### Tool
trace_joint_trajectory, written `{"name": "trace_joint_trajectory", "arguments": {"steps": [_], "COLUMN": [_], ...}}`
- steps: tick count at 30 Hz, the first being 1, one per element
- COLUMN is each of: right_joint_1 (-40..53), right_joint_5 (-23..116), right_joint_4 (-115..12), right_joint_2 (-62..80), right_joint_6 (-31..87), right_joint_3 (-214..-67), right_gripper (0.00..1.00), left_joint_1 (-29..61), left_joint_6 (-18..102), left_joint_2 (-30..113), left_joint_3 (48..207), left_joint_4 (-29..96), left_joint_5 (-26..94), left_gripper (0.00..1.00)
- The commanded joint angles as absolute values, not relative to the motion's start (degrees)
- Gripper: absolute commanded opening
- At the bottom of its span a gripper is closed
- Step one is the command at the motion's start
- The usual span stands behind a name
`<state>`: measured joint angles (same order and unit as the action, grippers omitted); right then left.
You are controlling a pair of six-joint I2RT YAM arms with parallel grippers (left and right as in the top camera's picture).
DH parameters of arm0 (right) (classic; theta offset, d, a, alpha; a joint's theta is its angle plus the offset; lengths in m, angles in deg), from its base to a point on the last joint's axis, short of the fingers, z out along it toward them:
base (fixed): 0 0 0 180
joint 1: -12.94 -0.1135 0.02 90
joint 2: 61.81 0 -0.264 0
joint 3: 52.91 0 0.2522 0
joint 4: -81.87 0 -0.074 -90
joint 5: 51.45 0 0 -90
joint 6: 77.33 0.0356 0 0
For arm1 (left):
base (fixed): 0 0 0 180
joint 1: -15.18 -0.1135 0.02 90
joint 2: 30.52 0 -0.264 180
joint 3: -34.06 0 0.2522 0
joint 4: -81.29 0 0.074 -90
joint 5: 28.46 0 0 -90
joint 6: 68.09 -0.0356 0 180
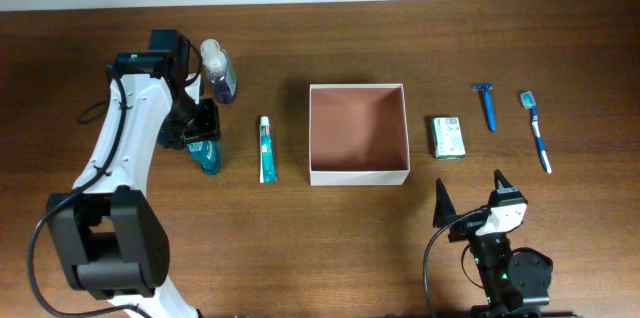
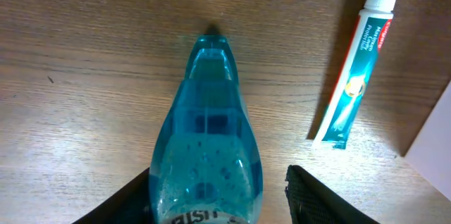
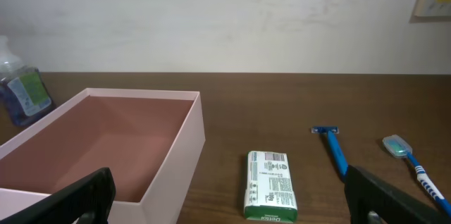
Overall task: Pack container
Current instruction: 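Lower the left gripper and close it on the Listerine bottle cap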
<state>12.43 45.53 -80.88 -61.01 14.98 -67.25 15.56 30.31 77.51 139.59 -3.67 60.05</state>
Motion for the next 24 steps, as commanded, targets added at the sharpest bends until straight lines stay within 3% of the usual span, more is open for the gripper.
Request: {"name": "trace_joint_trajectory", "arguments": {"steps": [1, 3, 5, 6, 19, 22, 24], "right_joint_1": [12.63, 12.63, 12.63, 12.63, 12.63, 12.63, 12.63], "right_joint_5": [45.66, 45.66, 45.66, 45.66, 45.64, 45.66, 45.66], "right_joint_4": [-80.51, -80.51, -80.51, -80.51, -80.51, -80.51, -80.51], "right_joint_2": [-61.63, -61.63, -61.63, -61.6, -61.6, -61.6, -61.63], "right_joint_6": [14.61, 14.61, 14.61, 14.61, 14.61, 14.61, 14.61], "right_joint_3": [-66.99, -66.99, -66.99, -66.99, -66.99, -66.99, -66.99], "right_gripper": [0.99, 0.99, 0.99, 0.99, 0.99, 0.99, 0.99], "left_joint_1": [15.32, 15.32, 15.32, 15.32, 15.32, 15.32, 15.32], "left_joint_6": [30.01, 30.01, 30.03, 30.05, 30.03, 30.03, 30.03], "left_joint_2": [78.15, 78.39, 78.45, 78.45, 78.45, 78.45, 78.43], "left_joint_3": [139.74, 139.74, 139.74, 139.74, 139.77, 140.09, 140.73], "left_joint_4": [-3.88, -3.95, -3.93, -3.88, -3.6, -3.49, -3.78], "left_joint_5": [61.58, 61.53, 61.51, 61.51, 61.42, 61.29, 61.07], "left_gripper": [0.59, 0.58, 0.43, 0.41, 0.4, 0.2, 0.14]}}
